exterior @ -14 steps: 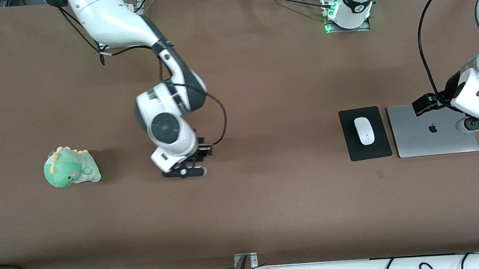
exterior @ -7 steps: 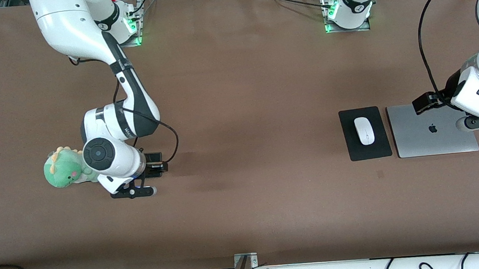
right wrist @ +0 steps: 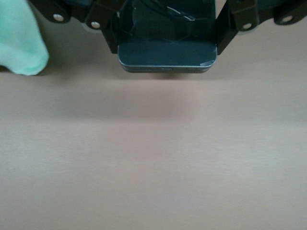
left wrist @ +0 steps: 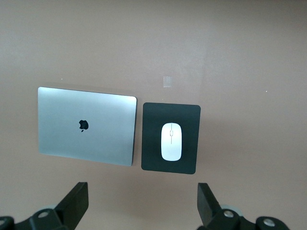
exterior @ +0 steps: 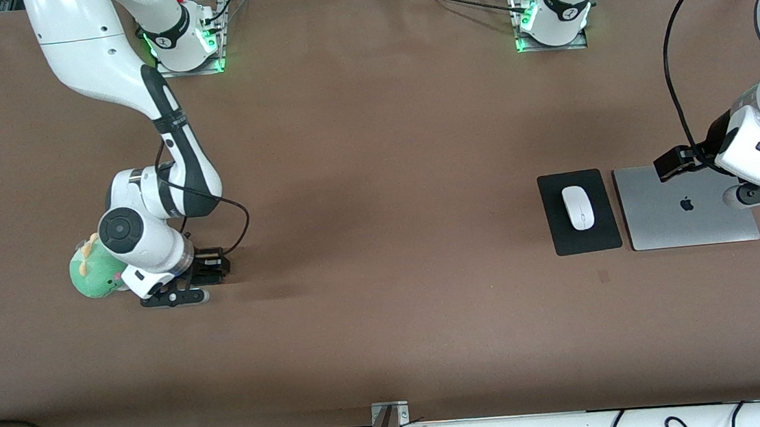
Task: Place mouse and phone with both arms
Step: 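Carry the black phone toward the green plush toy with the right gripper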
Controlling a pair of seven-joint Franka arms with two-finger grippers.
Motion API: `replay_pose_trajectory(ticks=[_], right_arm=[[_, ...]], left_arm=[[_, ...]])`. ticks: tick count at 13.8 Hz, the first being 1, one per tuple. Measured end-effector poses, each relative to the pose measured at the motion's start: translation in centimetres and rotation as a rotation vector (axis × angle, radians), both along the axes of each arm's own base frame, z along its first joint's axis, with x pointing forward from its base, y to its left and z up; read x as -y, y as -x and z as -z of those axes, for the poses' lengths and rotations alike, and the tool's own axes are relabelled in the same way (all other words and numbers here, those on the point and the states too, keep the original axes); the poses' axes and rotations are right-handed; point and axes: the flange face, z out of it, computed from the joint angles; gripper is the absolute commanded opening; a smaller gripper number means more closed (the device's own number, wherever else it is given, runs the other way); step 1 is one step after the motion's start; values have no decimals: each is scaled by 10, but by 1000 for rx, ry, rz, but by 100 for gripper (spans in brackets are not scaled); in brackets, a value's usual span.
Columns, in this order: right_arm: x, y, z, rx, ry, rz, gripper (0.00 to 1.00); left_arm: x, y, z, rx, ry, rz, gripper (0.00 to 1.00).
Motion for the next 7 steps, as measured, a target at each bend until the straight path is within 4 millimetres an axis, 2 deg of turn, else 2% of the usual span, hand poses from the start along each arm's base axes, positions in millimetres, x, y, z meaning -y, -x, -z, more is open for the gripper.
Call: replay_pose_trajectory(ticks=[2,4,5,6,7], right_arm=[[18,8,15,37,7,-5,14],[26,16,25,48,8,3,23],[26,18,27,47,6,5,53],[25,19,28,46,3,6,100],[25,19,28,46,-2,11,100]], left_arm=[[1,0,0,-1,0,1,100],[1,0,0,-1,1,3,100],[2,1,0,-2,1,3,100],[2,1,0,-4,0,4,100],[3,1,0,-7,0,4,100]])
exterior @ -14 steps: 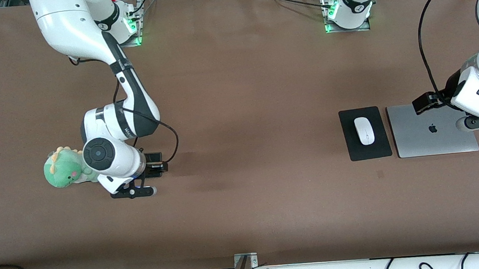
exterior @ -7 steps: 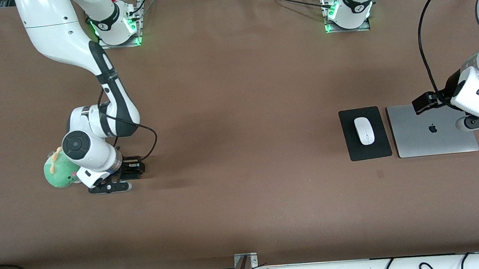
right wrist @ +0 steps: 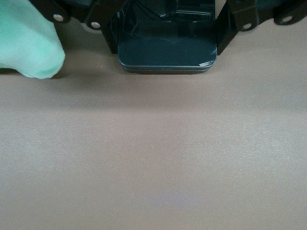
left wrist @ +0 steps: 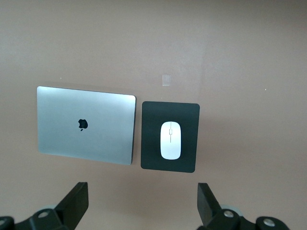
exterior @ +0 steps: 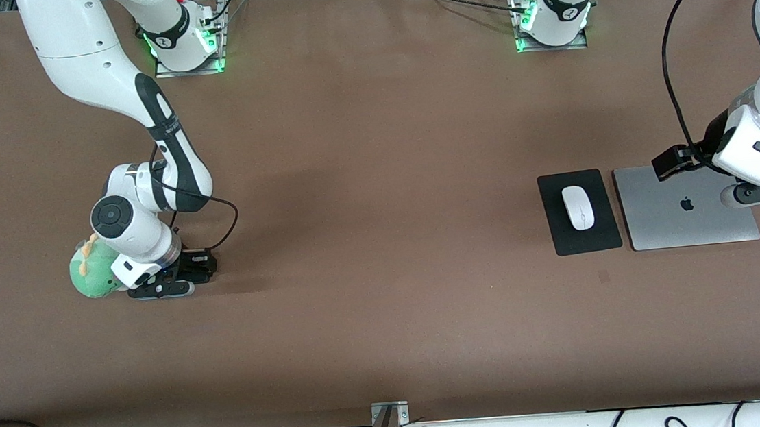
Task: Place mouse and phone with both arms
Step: 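Carry the black phone toward the green plush toy with the right gripper, then lower the phone beside the plush toy and open the right gripper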
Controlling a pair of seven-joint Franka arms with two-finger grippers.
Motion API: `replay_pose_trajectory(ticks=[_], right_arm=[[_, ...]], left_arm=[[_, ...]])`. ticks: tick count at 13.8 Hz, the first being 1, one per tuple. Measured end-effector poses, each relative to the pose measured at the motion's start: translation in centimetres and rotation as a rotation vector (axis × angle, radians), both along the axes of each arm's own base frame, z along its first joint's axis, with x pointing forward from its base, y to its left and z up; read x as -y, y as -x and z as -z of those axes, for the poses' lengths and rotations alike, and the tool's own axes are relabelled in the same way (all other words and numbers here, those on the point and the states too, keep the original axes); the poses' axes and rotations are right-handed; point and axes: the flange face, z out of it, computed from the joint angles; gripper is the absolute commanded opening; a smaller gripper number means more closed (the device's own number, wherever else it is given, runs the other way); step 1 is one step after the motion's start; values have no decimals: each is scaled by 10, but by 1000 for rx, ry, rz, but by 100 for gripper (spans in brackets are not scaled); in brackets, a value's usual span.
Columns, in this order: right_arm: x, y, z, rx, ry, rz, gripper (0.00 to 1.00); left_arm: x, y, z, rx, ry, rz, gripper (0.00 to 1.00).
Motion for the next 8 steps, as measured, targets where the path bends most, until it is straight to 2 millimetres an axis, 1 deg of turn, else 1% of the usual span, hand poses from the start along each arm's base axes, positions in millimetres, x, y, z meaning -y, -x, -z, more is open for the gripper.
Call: replay_pose_trajectory(ticks=[3,5,7,8], right_arm=[[0,0,0,1,-10,7,100],[0,-1,-2,-4,-11,4,100],[-1,-5,-11,-38,-43,32,100],[-2,-10,-21,-59,-82,64,100]], left_arm=[[0,2,-1,-9,-2,0,100],[1,5,-7,-2,-5,0,100],[3,10,-16,-1,-1,-2,100],[5,14,-21,1,9,-3,100]])
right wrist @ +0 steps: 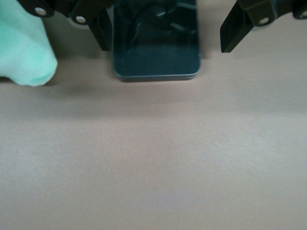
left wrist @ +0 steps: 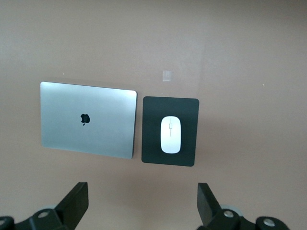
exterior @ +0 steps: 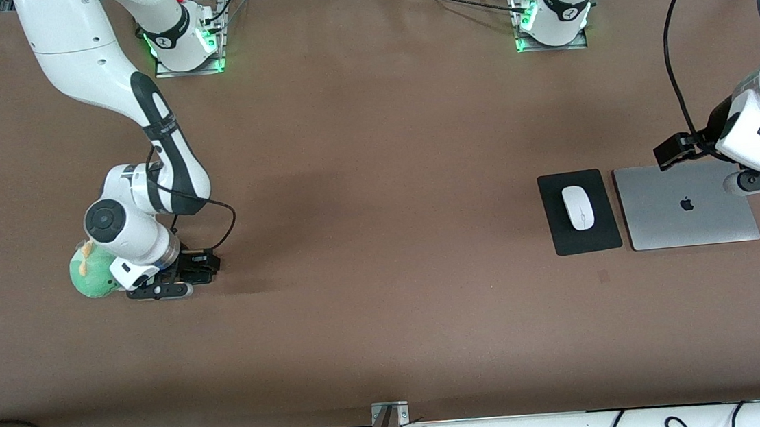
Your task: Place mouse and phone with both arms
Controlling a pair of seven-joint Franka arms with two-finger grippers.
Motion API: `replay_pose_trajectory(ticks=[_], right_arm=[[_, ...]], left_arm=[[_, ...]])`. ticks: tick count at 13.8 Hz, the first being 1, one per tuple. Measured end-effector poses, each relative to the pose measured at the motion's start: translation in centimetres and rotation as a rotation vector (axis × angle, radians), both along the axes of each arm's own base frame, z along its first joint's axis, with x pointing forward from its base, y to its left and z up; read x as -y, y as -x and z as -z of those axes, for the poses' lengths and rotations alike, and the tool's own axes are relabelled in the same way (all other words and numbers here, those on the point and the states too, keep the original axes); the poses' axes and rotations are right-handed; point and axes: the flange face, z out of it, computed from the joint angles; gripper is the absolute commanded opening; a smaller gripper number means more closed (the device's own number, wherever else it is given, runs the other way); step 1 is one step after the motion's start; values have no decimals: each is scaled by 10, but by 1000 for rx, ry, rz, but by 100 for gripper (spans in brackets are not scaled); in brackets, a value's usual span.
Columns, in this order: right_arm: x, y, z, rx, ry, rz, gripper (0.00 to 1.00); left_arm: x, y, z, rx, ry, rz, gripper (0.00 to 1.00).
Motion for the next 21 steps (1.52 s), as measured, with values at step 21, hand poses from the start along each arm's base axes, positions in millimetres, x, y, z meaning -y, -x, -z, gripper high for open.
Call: replay_pose_trajectory(ticks=[21], right_arm=[[94,73,-359,-89,-59,-25,100]], left_arm=[[32,60,-50,12,37,18,100]])
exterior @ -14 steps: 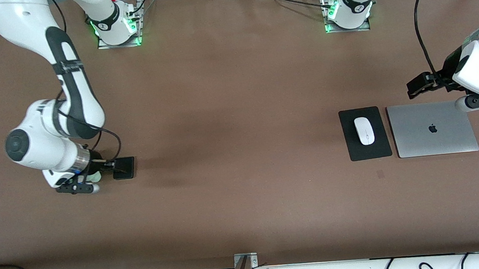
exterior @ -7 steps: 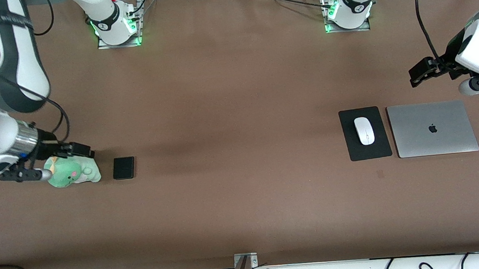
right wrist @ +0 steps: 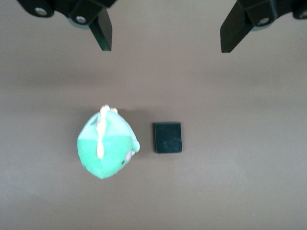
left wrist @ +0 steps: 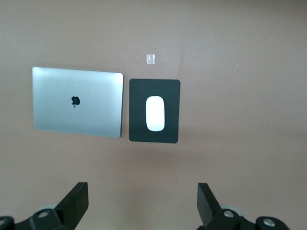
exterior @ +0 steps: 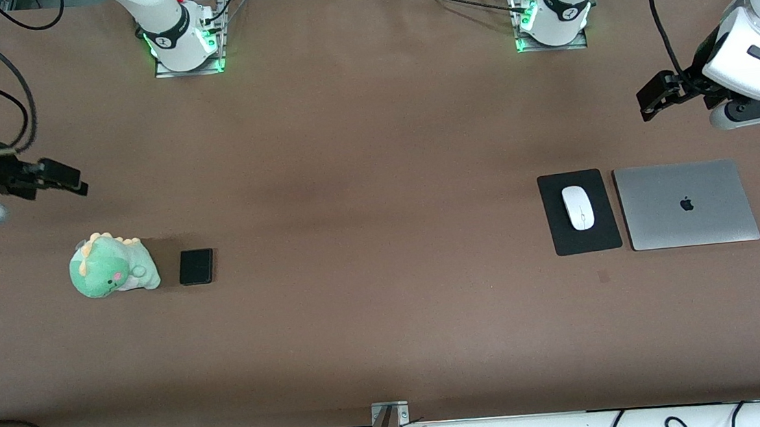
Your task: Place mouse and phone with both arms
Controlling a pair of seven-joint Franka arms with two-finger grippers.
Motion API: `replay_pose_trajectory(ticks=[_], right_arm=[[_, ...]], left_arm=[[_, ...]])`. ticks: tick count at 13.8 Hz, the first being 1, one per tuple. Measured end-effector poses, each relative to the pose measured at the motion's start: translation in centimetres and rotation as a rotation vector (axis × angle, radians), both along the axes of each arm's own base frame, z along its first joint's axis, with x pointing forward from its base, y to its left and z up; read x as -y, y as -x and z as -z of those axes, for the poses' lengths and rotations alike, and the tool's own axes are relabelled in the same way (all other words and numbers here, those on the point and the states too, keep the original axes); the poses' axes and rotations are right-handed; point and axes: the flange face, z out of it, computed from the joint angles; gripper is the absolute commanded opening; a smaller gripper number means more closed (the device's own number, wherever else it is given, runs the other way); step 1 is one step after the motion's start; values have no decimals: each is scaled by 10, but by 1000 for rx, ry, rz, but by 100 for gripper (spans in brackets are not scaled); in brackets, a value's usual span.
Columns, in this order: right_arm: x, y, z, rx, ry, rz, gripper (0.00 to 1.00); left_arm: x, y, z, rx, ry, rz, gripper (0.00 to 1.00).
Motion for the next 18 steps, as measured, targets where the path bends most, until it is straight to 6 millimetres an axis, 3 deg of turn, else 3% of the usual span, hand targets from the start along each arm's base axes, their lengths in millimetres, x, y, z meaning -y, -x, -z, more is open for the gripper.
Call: replay_pose_trajectory(ticks=[3,5,18], right_arm=[[3,20,-24,-11,22,-7,100],[-2,24,-29,-9,45,-5,100],[-2,1,-29,47,78,-6,100]], left_arm=[[-10,14,-2,-4,1,3,100],[-10,22,-3,-3,-1,6,100],[-11,22,1,8,0,8,100]])
